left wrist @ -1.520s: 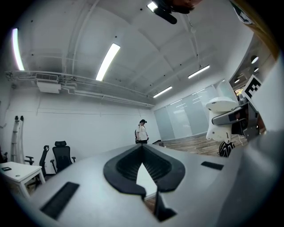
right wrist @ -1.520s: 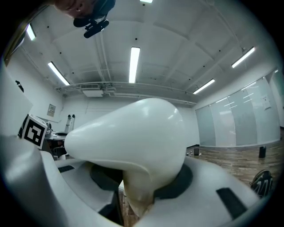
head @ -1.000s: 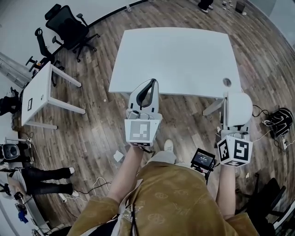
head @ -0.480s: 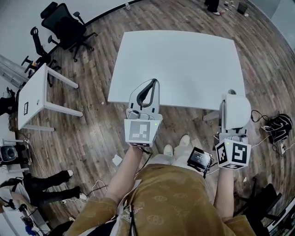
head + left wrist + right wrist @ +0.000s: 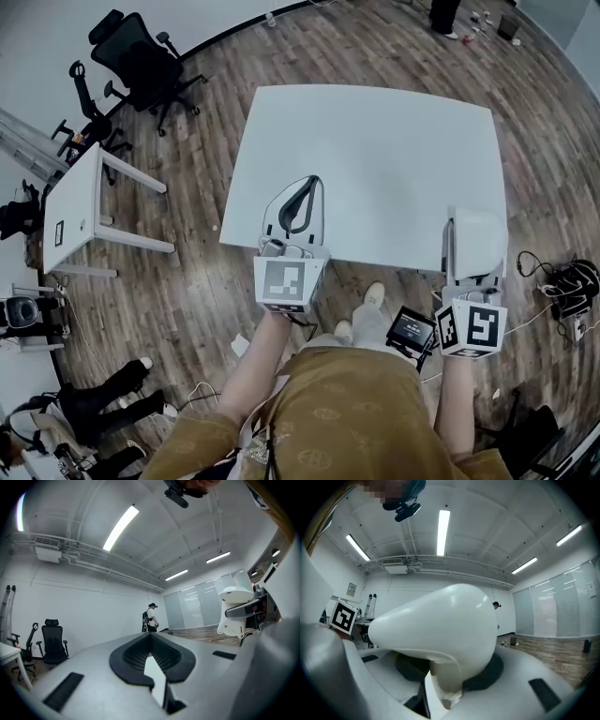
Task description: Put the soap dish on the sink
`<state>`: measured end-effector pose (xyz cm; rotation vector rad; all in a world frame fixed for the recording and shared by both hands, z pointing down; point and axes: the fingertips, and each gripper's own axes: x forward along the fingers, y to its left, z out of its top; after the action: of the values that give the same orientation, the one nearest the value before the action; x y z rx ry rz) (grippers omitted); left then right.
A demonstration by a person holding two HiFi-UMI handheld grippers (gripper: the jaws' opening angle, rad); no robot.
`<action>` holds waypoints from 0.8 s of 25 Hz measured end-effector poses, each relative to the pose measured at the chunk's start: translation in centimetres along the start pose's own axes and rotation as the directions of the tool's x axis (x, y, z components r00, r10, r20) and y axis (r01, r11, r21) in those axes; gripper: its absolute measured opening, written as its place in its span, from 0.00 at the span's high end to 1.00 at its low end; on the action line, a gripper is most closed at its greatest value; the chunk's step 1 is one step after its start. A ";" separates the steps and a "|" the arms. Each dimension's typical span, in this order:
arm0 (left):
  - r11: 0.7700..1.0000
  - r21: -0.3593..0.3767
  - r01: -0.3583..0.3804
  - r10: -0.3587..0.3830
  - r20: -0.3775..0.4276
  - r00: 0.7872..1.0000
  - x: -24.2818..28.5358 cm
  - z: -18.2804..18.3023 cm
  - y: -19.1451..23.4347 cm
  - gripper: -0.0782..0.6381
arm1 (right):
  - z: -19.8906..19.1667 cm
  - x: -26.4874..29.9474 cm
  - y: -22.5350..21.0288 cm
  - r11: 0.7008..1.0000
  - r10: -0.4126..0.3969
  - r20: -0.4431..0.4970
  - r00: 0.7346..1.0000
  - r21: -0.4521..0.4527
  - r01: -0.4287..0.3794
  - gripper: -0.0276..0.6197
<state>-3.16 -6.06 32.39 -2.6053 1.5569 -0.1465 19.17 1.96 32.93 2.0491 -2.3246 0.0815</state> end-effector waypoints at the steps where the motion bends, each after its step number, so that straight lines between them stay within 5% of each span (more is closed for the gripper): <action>1: 1.000 -0.003 0.001 -0.001 -0.008 1.000 0.8 -0.1 -0.2 0.88 | -0.1 0.6 -0.5 1.000 0.006 -0.006 1.000 0.002 -0.006 0.69; 20: 0.999 -0.044 0.004 -0.005 -0.022 1.000 9.9 -1.4 4.4 0.88 | -1.6 11.4 -1.7 1.000 0.010 -0.090 0.996 -0.027 -0.013 0.69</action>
<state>-2.55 -16.91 33.45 -2.6496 1.5793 -0.1438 19.37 -9.44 35.28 1.9764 -2.2715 0.1382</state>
